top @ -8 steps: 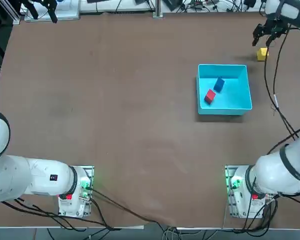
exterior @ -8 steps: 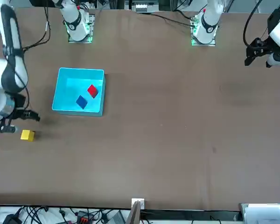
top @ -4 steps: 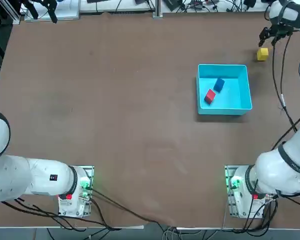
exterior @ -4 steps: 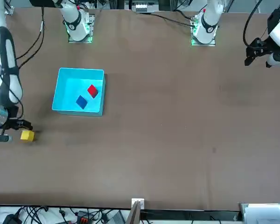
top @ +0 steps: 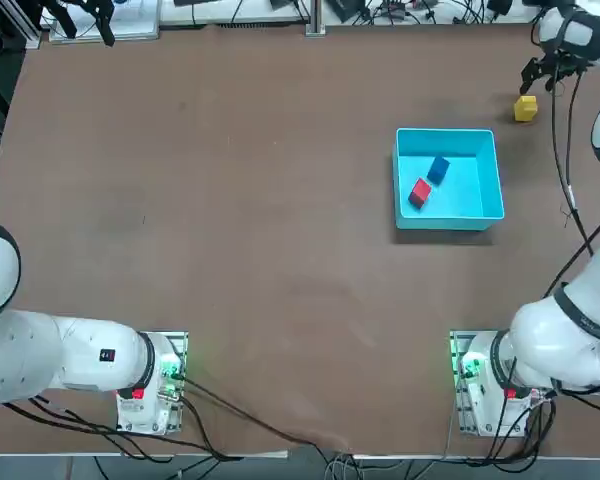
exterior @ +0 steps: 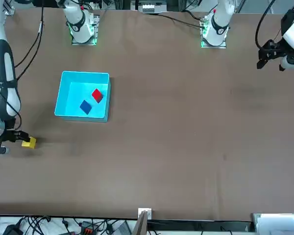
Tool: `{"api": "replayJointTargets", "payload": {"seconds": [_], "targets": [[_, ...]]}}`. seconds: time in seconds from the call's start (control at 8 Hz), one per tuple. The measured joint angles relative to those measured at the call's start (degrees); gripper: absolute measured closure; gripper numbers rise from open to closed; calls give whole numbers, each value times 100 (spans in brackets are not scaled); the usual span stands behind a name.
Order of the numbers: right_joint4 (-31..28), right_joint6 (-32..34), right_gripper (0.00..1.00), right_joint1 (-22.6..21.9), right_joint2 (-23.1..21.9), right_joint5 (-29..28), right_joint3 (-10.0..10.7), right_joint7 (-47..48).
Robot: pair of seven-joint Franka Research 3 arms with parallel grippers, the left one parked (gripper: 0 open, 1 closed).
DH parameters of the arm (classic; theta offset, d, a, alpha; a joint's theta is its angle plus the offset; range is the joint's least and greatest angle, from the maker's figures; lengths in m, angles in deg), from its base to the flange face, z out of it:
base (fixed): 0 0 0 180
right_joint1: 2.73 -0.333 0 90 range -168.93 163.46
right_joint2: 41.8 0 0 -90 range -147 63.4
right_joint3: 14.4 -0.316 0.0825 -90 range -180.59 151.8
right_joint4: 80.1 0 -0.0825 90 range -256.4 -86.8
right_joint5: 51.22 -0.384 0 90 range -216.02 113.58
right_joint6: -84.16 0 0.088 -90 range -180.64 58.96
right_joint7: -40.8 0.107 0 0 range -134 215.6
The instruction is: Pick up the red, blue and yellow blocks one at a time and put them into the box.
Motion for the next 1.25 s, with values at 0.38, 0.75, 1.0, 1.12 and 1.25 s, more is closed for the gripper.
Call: {"api": "replayJointTargets", "payload": {"seconds": [0.38,0.75,1.0,1.12,1.25], "targets": [[4,-329,1,128,225,-7,-27,0],[33,-348,1,141,236,-244,-51,0],[40,-348,1,143,236,-397,-52,1],[42,-365,1,145,237,-537,-52,1],[42,-433,0,150,237,-628,-52,7]]}}
